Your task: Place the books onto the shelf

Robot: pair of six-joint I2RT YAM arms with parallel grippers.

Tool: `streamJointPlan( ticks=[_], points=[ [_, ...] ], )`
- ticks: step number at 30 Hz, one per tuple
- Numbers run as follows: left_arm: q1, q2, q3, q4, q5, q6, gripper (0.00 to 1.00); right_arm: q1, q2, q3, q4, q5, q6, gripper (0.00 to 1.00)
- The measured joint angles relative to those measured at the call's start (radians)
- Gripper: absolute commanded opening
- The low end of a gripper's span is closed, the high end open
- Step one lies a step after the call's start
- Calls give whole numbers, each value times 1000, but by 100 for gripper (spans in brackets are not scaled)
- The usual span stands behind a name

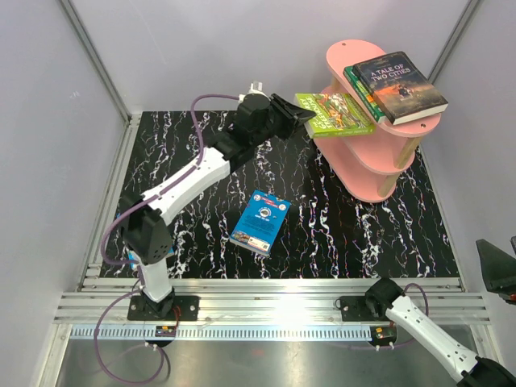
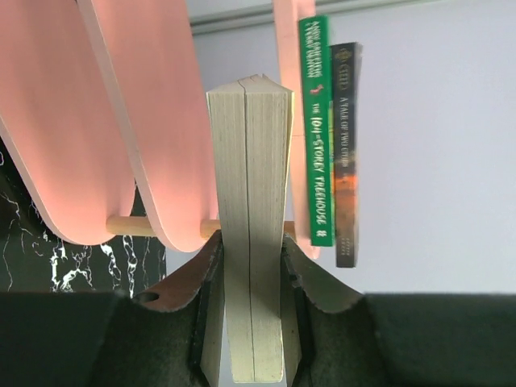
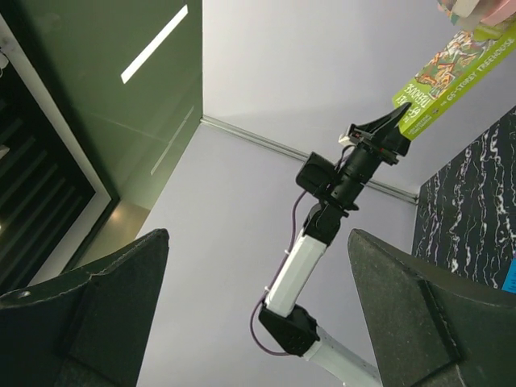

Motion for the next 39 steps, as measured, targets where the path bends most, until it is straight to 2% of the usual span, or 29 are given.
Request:
streamJointPlan(
  ticks=[6, 13, 20, 25, 29, 33, 34, 37, 39],
  points=[
    [-19, 164, 74, 22, 12, 2, 0, 0, -17, -17, -10, 18, 0, 100],
    [-66, 419, 258, 53, 21, 1, 0, 0, -43, -3, -35, 42, 1, 100],
    [-142, 510, 451, 10, 11, 21, 0, -4, -50, 23, -71, 58, 6, 100],
    [-177, 541, 488, -22, -19, 32, 0, -6, -69, 19, -95, 63, 14, 100],
    [-187, 551, 488, -29, -36, 27, 8, -6, -81, 19, -109, 74, 18, 100],
    [-195, 551, 488, -30, -53, 27, 24, -6, -92, 19, -119, 76, 20, 100],
    [-196, 551, 488, -35, -56, 26, 30, -7, -95, 19, -124, 76, 20, 100],
    [-202, 546, 468, -44, -57, 24, 60, -8, -101, 21, -131, 77, 23, 100],
    [-214, 535, 422, -51, -56, 24, 64, -8, -107, 21, -132, 77, 24, 100]
  ],
)
